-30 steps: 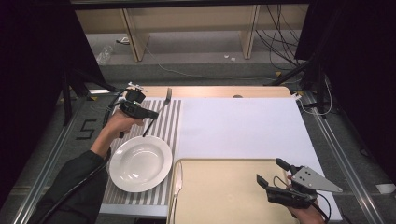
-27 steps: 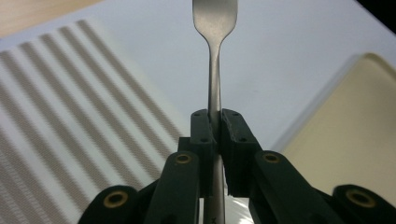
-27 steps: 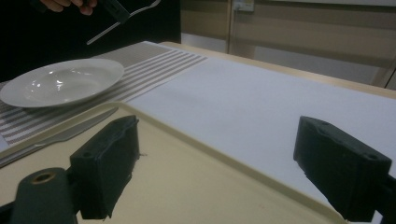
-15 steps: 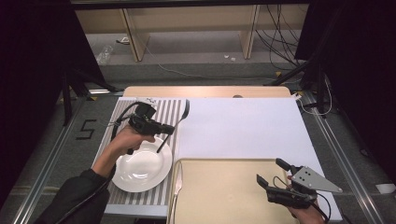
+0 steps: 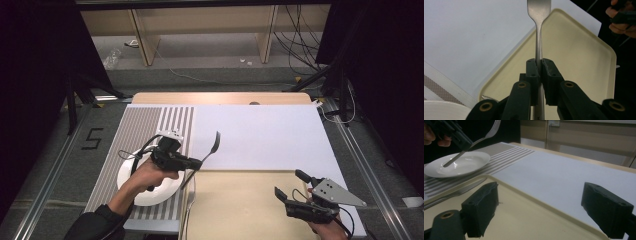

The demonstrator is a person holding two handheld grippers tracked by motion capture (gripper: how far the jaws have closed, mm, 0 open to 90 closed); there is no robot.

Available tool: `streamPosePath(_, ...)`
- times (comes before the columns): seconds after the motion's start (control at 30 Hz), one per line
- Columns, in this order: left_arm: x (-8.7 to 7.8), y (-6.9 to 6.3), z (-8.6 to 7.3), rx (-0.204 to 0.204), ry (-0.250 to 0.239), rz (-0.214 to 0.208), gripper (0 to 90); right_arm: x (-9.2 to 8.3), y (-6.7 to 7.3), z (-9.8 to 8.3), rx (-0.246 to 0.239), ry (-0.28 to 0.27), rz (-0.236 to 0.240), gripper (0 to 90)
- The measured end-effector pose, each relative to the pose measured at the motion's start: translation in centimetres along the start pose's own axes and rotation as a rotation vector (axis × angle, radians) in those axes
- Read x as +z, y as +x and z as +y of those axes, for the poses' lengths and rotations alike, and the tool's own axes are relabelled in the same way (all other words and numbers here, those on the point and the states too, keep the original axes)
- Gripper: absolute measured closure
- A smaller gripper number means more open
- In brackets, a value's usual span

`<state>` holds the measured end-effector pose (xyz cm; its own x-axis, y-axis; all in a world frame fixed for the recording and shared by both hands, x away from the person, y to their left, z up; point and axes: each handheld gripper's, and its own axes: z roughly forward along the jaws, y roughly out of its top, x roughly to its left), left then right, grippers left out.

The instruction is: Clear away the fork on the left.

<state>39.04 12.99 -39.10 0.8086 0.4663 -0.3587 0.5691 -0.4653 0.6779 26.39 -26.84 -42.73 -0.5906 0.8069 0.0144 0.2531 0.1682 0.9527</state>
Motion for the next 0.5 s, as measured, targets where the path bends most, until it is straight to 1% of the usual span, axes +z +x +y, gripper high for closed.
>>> streamPosePath(0.07, 0.4, -0.4, -0.3, -0.005, 0.009, -0.010, 83.6, 0.0, 0.0, 0.0, -0.002, 0.002, -0.001, 15.1)
streamPosePath(0.1, 0.4, -0.4, -0.3, -0.005, 0.009, -0.010, 83.6, -0.1, 0.0, 0.0, -0.002, 0.000, 0.000, 15.0)
streamPosePath(0.17, 0.7, -0.8, -0.4, -0.001, 0.020, -0.008, 83.6, 0.0, 0.0, 0.0, -0.001, -0.003, 0.000, 15.1)
streamPosePath(0.2, 1.0, -1.1, -0.5, -0.006, 0.035, -0.018, 83.6, 0.0, 0.0, 0.0, -0.002, 0.000, 0.000, 15.0)
streamPosePath(0.3, 1.4, -1.4, -0.6, -0.013, 0.048, -0.020, 83.6, 0.0, 0.1, 0.0, 0.002, -0.005, 0.000, 15.1)
streamPosePath(0.37, 1.6, -1.7, -0.7, -0.007, 0.060, -0.022, 83.5, -0.1, 0.0, 0.0, 0.000, 0.000, 0.000, 15.0)
streamPosePath(0.4, 1.9, -1.9, -0.9, -0.009, 0.068, -0.028, 83.6, 0.0, 0.1, 0.0, 0.002, -0.004, 0.001, 15.0)
streamPosePath(0.5, 2.2, -2.2, -1.1, -0.005, 0.076, -0.032, 83.5, -0.1, 0.1, 0.0, 0.000, -0.004, 0.001, 15.1)
